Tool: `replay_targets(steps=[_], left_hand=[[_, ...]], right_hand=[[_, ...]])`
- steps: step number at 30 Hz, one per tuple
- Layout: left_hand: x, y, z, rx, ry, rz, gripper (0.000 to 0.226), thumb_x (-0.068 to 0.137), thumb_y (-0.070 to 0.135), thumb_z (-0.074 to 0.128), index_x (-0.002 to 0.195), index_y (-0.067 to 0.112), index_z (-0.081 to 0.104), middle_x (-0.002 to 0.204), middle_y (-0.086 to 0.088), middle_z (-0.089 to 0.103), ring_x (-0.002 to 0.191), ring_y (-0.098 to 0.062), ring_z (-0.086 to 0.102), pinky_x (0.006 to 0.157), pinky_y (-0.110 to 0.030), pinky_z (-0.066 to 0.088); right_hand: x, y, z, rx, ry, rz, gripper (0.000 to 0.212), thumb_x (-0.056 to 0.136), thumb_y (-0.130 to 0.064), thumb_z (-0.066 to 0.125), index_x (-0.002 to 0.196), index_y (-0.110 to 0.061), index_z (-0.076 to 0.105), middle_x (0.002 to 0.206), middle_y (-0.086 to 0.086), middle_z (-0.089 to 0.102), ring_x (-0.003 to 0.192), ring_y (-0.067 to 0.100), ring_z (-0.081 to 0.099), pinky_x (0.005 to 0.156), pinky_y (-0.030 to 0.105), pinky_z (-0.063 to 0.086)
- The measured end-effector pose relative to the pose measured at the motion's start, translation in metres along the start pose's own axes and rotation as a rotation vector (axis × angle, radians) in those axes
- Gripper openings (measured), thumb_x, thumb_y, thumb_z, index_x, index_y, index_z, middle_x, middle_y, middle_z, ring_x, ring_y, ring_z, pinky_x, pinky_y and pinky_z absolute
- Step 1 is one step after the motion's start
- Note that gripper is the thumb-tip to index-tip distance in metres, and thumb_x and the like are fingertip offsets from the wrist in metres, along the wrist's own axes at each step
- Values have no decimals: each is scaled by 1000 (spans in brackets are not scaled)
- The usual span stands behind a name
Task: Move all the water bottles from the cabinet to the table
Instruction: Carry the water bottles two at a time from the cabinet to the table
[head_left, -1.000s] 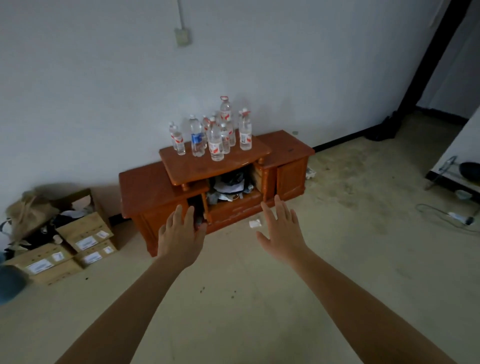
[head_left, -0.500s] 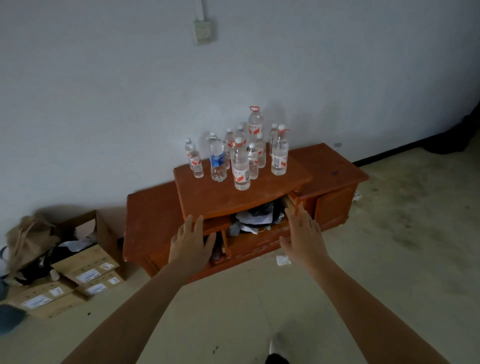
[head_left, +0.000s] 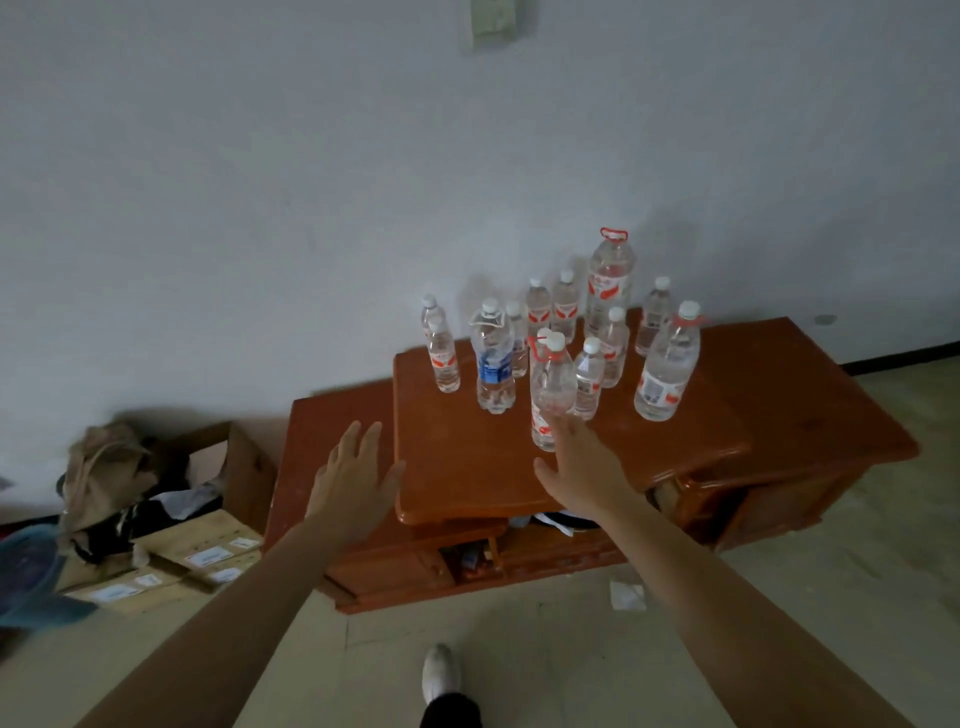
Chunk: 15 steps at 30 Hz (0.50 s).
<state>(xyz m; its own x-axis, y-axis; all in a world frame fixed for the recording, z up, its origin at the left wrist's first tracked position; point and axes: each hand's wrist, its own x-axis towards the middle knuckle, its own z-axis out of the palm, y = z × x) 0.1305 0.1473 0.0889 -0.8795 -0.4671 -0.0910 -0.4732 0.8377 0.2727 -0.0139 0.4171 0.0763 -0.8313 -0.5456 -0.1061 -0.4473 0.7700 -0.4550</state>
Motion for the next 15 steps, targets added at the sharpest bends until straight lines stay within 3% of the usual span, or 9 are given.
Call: replay_targets(steps=[4, 7, 11, 15], left_hand=[[93, -32, 1, -67, -64, 0, 73, 98, 51, 46, 157, 19, 16, 164, -8, 11, 149, -29, 20, 115, -51, 30], [168, -49, -8, -132, -58, 27, 72, 98, 48, 48, 156, 16, 19, 163, -10, 14, 149, -28, 19, 117, -49, 27], [267, -79, -17, -141, -117, 89, 70, 100, 45, 47, 156, 14, 19, 164, -11, 13, 150, -27, 17, 119, -47, 25], [351, -102, -19, -171, -136, 111, 69, 100, 46, 46, 156, 16, 20, 163, -9, 15, 149, -27, 20, 116, -47, 26]], right_hand=[[76, -19, 23, 84, -135, -43, 72, 96, -43, 55, 154, -34, 15, 159, -1, 29, 131, 18, 50, 95, 32, 48], [140, -40, 32, 109, -127, -54, 71, 95, -43, 57, 153, -35, 18, 156, -3, 33, 127, 16, 53, 92, 25, 41], [239, -76, 44, 129, -139, 40, 71, 95, -43, 57, 155, -31, 19, 161, 1, 28, 139, 23, 44, 108, 40, 42], [332, -102, 62, 126, -64, 60, 70, 96, -38, 58, 155, -23, 22, 157, 7, 34, 140, 26, 42, 109, 40, 39]])
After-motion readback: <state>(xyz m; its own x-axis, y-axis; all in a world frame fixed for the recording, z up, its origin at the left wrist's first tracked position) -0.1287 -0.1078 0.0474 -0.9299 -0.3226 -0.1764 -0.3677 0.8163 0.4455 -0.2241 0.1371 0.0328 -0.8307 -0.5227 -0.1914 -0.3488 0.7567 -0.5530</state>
